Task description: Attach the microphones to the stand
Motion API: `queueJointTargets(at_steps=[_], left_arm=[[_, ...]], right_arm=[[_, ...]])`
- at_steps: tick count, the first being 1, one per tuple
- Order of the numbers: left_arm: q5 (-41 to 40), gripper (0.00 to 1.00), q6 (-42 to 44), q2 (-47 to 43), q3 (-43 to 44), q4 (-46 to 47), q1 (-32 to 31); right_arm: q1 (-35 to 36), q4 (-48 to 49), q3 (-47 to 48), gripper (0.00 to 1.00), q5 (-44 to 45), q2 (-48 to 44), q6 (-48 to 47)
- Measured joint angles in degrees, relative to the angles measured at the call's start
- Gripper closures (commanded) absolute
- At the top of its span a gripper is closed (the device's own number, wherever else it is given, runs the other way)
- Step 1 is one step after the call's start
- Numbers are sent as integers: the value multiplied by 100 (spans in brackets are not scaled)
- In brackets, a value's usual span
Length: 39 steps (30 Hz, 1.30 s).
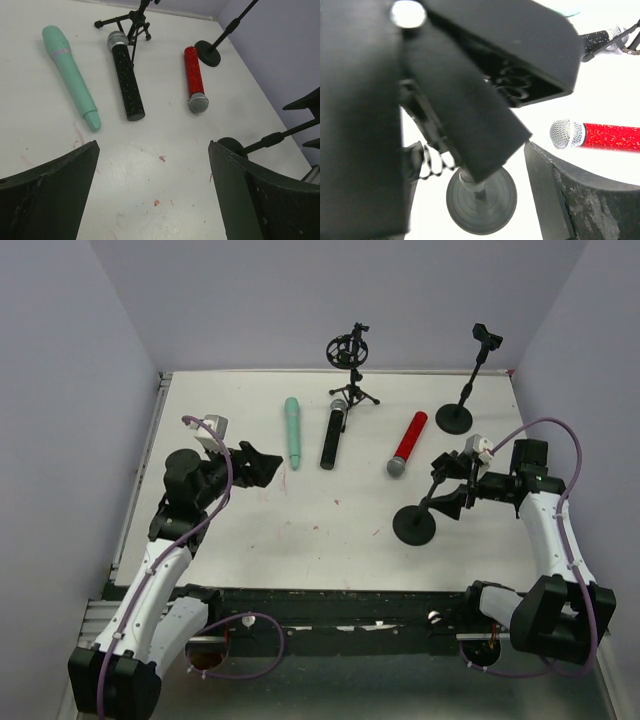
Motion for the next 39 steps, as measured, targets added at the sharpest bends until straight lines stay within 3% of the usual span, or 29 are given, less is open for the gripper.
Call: queueJointTargets(at_steps=[5, 8, 12, 15, 21, 29, 33, 39], left_arm=[[26, 2, -87, 221, 140, -168, -2], [22, 2, 0, 107, 168, -262, -2], [20, 2, 199, -131, 168, -435, -2], [20, 2, 306, -328, 166, -463, -2], [17, 2, 428, -535, 120, -442, 0], [-2, 1, 457, -479, 81, -446, -2], [-114, 2, 426, -315, 81, -466, -2], [-422, 2, 74, 389, 111, -496, 0]], right_arm=[[90, 203, -15, 40, -208, 289, -2], [190, 13, -7, 63, -326, 380, -341], [365, -348, 50, 79, -444, 455, -785], [647, -380, 170, 82, -466, 546, -920], [1532, 105, 616, 84, -409, 916, -173], [2979, 2822, 717, 83, 634, 1261, 2365], [3289, 3818, 551, 79, 1154, 1403, 3189], [3296, 4238, 446, 37, 1467, 1370, 3547]])
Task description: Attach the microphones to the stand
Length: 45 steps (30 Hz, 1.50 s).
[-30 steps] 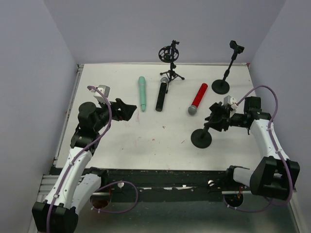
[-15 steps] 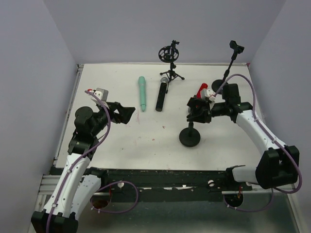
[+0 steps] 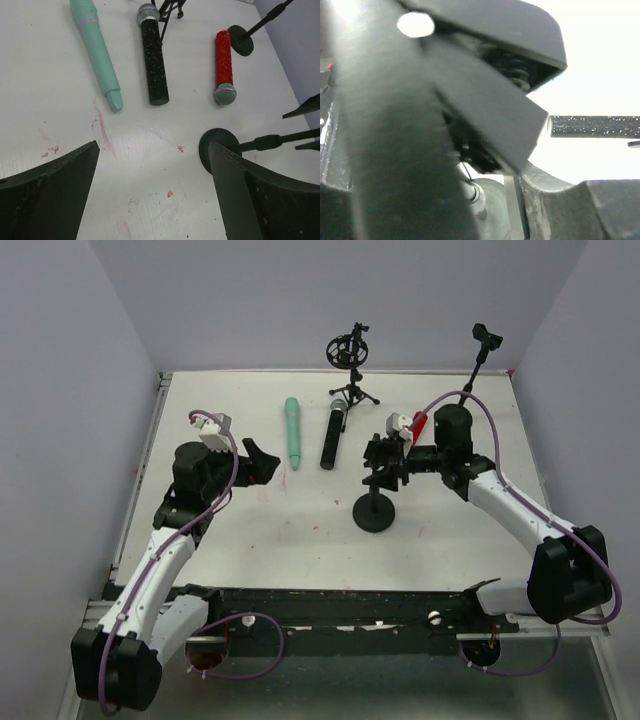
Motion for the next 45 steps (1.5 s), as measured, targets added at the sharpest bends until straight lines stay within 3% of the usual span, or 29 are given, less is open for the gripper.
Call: queueJointTargets(at_steps=[4, 6, 11, 18, 30, 40, 45], left_arm=[[-214, 2, -245, 944, 422, -234, -28], [-337, 1, -332, 1488, 824, -461, -44], [-468, 2, -409, 2516, 1663, -850, -52], [-310, 5, -249, 3335, 2559, -1375, -496], [-356, 6, -59, 4940, 3338, -999, -1401], [-654, 8, 431, 5327, 3515, -452, -1661], [-686, 11, 684, 5831, 4214, -509, -1657]], right_arm=[[4, -52, -83, 8, 157, -175, -44], [2, -118, -186, 0, 302, -308, -96], [-216, -380, -282, 0, 535, -535, -249], [-1200, -1049, -278, 1, 566, -820, -820], [-1862, -1397, -39, 0, 555, -699, -743], [-1893, -2087, -9, 0, -647, -229, -1370], [-1893, -2380, -9, 0, -817, -125, -1633]])
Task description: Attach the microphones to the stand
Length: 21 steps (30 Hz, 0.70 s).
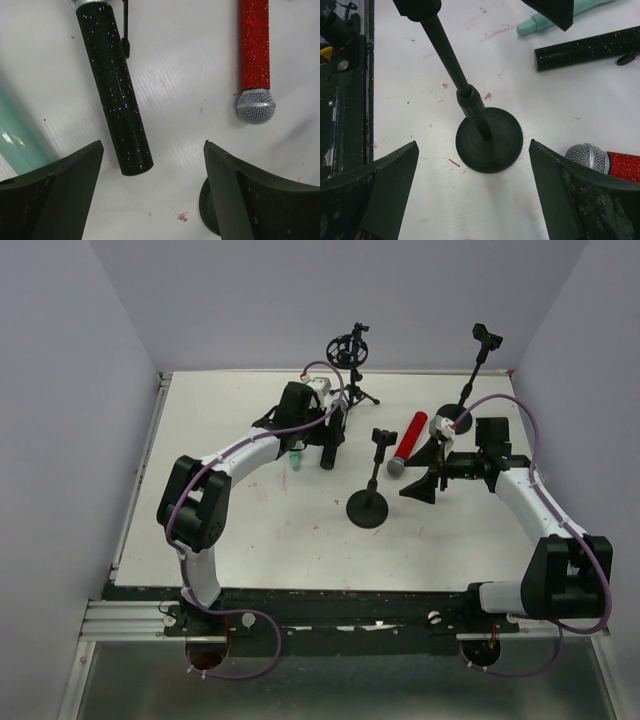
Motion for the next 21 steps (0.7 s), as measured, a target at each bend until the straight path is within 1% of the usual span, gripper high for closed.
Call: queueJointTargets(at_steps=[2, 5, 8, 9, 11, 13, 15, 17, 19, 21], left_arm=[[-17, 11, -42, 35, -70, 79, 0], [0, 11, -219, -278, -732, 463, -4], [168, 11, -435, -1082, -1985, 1071, -4], [350, 11, -525, -1543, -2570, 1443, -15], [579, 12, -584, -2312, -3287, 1897, -85], [798, 13, -544, -2920, -3775, 2444, -262], [909, 14, -376, -3386, -4135, 3021, -568], [940, 16, -138, -3641, -4417, 3646, -918], [951, 18, 79, -3626, -4553, 4146, -1137], [916, 19, 214, -3501, -4572, 4457, -1211]], right_arm=[[0, -35, 0, 0, -26, 2, -55], [0, -63, 0, 0, -39, 4, -81], [0, -76, 2, 0, -39, 22, -103], [0, -98, 13, 0, -37, 39, -107], [0, -164, 66, 0, -28, 92, -118], [0, -186, 109, 0, -17, 131, -125], [0, -205, 133, 1, 0, 142, -142], [0, -212, 146, 0, 4, 142, -155], [0, -221, 151, 0, 7, 142, -162], [0, -232, 151, 0, 13, 142, -162]])
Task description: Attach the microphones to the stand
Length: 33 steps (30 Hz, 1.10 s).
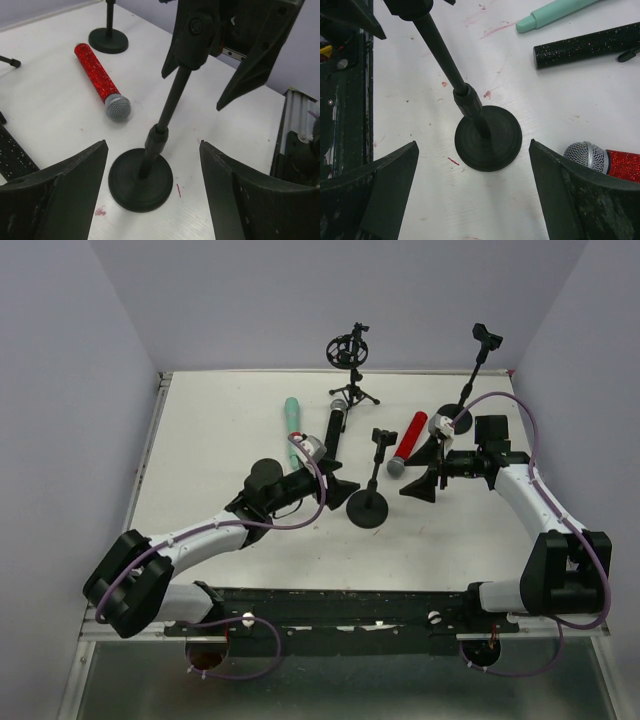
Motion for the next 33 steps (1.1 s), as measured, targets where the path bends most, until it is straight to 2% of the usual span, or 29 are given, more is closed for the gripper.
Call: queueJointTargets(at_steps=[10, 12, 17, 23, 28, 30, 32, 33], left_arm=[[-678, 27, 553, 1084, 389, 1401, -671], [-896, 32, 623, 1235, 448, 1541, -835], [-1611, 54, 848, 1523, 529, 1738, -1176], [-2398, 64, 1156, 1725, 708, 1799, -1370], [-2546, 69, 1309, 1827, 831, 1818, -1423], [-2549, 77, 1349, 1838, 850, 1818, -1445], [-2544, 95, 1408, 1845, 872, 1818, -1453], [-2540, 100, 1440, 1845, 883, 1810, -1456]], right_arm=[[0, -26, 0, 0, 17, 0, -2], [0, -37, 0, 0, 26, 0, -2], [0, -42, 0, 0, 31, 0, -2], [0, -92, 13, 1, 31, 33, -44], [0, -105, 22, 0, 33, 66, -48], [0, -107, 24, 0, 35, 66, -48], [0, -107, 24, 0, 37, 66, -48], [0, -109, 26, 1, 39, 66, -50]])
